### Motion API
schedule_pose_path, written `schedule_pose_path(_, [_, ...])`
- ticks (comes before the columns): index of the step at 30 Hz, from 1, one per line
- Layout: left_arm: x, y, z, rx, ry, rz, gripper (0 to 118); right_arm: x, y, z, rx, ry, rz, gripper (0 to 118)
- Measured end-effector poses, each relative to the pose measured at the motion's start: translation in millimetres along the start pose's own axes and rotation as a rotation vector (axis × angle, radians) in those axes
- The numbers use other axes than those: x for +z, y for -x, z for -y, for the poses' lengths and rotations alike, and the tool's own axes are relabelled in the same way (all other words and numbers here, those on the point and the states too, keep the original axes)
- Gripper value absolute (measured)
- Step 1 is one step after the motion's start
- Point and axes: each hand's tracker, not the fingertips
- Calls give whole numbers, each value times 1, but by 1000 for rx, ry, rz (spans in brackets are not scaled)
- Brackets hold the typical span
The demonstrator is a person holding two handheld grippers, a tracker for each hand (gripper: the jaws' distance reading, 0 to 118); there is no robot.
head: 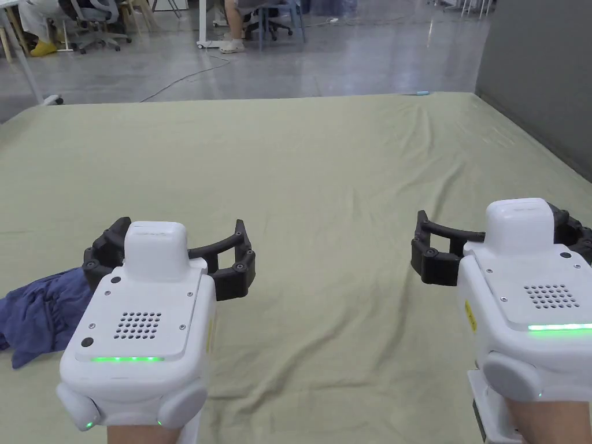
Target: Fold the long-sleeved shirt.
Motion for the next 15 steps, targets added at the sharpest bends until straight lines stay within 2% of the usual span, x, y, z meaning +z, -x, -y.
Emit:
schedule_pose_path(7, [0,1,0,-4,5,3,118,0,-3,-3,-33,-5,-4,118])
schedule_pose_path(15, [-2,0,-5,-3,-1,9,118,-1,-4,-6,-30,-9,1,118])
